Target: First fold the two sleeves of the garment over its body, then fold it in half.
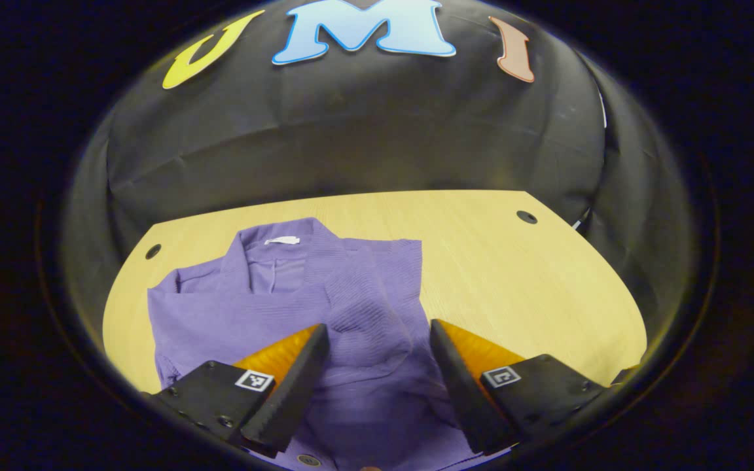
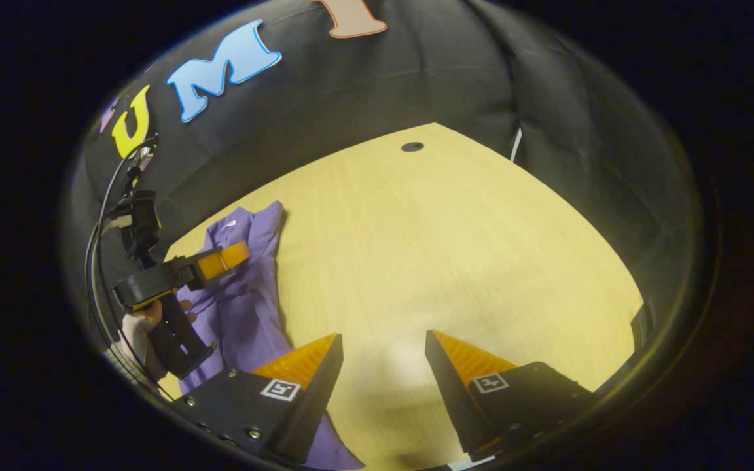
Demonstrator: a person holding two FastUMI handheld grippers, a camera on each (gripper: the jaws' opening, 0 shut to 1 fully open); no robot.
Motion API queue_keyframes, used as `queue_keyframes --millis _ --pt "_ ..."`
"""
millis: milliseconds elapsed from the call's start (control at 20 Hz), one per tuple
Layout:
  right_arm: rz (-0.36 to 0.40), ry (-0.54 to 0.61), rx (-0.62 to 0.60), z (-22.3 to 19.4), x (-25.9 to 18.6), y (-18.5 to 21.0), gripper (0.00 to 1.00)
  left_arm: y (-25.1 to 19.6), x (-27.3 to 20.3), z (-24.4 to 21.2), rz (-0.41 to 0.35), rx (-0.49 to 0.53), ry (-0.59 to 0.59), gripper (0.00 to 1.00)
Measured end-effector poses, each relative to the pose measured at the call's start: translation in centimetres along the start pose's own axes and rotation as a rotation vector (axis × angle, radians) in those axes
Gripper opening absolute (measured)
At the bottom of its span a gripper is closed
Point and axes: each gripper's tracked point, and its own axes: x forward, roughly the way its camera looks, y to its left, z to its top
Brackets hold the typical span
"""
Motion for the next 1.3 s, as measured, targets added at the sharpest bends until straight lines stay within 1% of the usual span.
queue_keyframes --millis 50,200,350,550,750,900,1150,1300 --pt "0.005 0.004 -0.007 -0.2 0.0 0.4 0.8 0.4 -0.7 0.0 -0.002 0.002 -0.001 1.0" --pt "0.023 0.018 -0.036 -1.3 0.1 2.0 0.8 2.1 -2.8 -0.6 -0.007 0.014 -0.01 1.0" --pt "0.041 0.036 -0.071 -2.5 0.1 3.8 0.8 4.7 -5.3 -1.7 0.005 0.043 -0.017 1.0" --pt "0.071 0.074 -0.122 -4.7 0.0 6.3 0.8 8.7 -9.0 -4.3 0.036 0.027 -0.001 1.0" --pt "0.094 0.121 -0.206 -7.5 -0.2 8.2 0.8 12.3 -13.5 -8.1 0.078 0.006 0.03 1.0" --pt "0.11 0.156 -0.264 -9.6 -0.4 9.2 0.8 14.7 -16.7 -12.2 0.107 -0.008 0.076 1.0" --pt "0.125 0.204 -0.322 -12.5 -0.7 10.8 0.8 17.5 -20.9 -18.4 0.151 -0.066 0.16 1.0" --pt "0.122 0.22 -0.356 -13.9 -0.6 11.4 0.8 18.7 -22.6 -21.3 0.18 -0.069 0.203 1.0"
